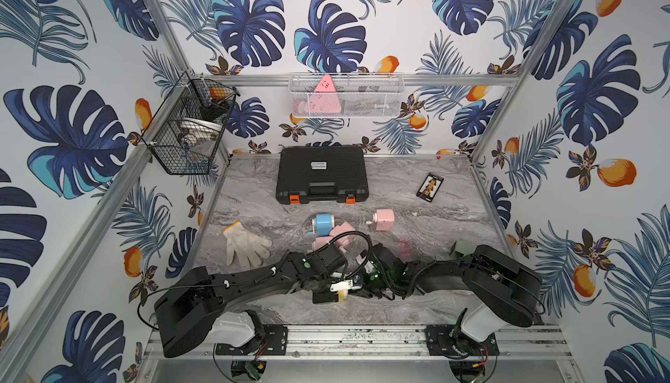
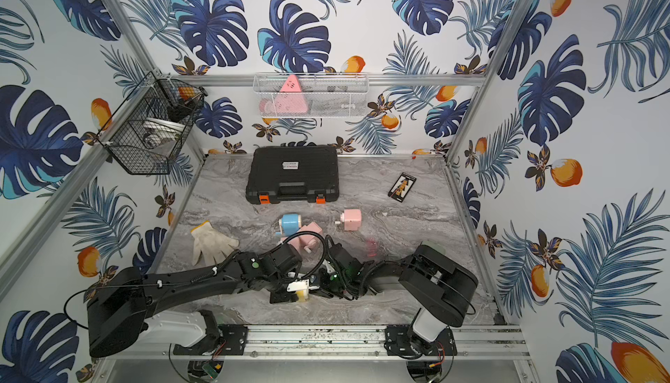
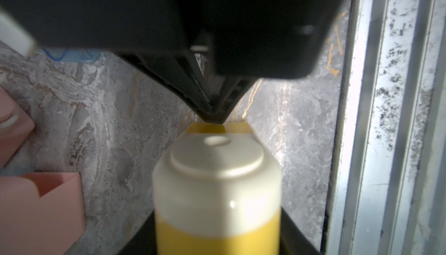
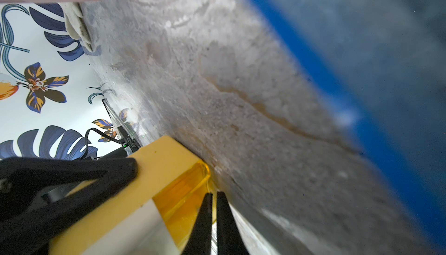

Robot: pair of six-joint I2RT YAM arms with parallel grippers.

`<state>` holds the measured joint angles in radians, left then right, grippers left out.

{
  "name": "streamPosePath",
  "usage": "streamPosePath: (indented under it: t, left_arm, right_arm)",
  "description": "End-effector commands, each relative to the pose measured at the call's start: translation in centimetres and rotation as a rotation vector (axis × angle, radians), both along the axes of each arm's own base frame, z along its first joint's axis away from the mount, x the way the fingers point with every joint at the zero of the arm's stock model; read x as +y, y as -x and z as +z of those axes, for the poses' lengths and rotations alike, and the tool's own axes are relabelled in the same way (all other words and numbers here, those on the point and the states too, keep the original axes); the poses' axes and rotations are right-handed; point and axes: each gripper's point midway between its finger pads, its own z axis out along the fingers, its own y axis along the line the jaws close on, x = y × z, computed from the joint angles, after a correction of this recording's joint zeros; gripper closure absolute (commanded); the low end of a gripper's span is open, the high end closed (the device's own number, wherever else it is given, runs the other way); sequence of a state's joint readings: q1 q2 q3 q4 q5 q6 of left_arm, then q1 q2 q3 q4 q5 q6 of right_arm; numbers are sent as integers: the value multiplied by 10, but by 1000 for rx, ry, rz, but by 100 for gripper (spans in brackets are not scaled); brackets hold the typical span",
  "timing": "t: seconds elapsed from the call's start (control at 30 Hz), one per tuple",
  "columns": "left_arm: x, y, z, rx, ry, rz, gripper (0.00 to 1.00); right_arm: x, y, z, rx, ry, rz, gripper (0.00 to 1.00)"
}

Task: Put the tray back into the pencil sharpener
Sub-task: Close the container of the pencil sharpener, then place the pencil sharpener at the center of the board.

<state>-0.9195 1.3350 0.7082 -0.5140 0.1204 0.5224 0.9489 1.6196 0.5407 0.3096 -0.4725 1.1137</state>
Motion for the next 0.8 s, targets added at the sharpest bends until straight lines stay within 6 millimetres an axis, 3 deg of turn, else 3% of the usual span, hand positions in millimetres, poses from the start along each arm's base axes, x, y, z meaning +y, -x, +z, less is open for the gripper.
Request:
streamPosePath:
  t: [0.0, 0.23, 0.5, 0.77]
  left_arm:
    - [-2, 1, 0, 3, 8, -17, 53]
    - [1, 1, 4, -8, 3, -6, 55]
    - [5, -4, 11, -27, 9, 18, 59]
    - [6, -10, 28, -38, 53, 80, 73]
  right_arm:
    - [12, -8, 22, -56, -70, -3, 85]
    - [-19, -15, 19, -109, 91, -69, 80]
    - [-39, -21, 38, -170, 95, -144, 79]
    - [-96, -40, 53, -301, 244, -340, 76]
